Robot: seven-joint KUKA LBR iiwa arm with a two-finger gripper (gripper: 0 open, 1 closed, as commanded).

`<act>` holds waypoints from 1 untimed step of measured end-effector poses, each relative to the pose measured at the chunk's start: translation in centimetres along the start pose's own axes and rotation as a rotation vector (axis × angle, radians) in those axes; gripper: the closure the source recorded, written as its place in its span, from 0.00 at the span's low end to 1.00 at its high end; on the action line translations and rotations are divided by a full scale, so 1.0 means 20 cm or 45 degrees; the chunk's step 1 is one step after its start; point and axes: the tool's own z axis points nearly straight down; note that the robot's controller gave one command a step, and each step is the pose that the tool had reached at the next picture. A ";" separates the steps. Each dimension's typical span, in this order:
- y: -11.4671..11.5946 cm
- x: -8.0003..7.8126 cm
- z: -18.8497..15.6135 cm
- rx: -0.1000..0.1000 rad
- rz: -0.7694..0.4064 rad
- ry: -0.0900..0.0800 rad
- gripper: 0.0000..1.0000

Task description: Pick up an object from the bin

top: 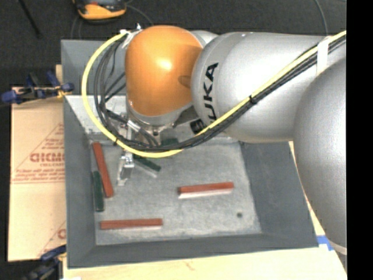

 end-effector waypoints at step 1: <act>-0.01 -0.01 -0.02 -0.002 0.006 -0.010 0.00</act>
Offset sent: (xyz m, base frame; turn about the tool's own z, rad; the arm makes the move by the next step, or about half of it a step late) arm -0.0469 -0.0751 -0.1471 0.1337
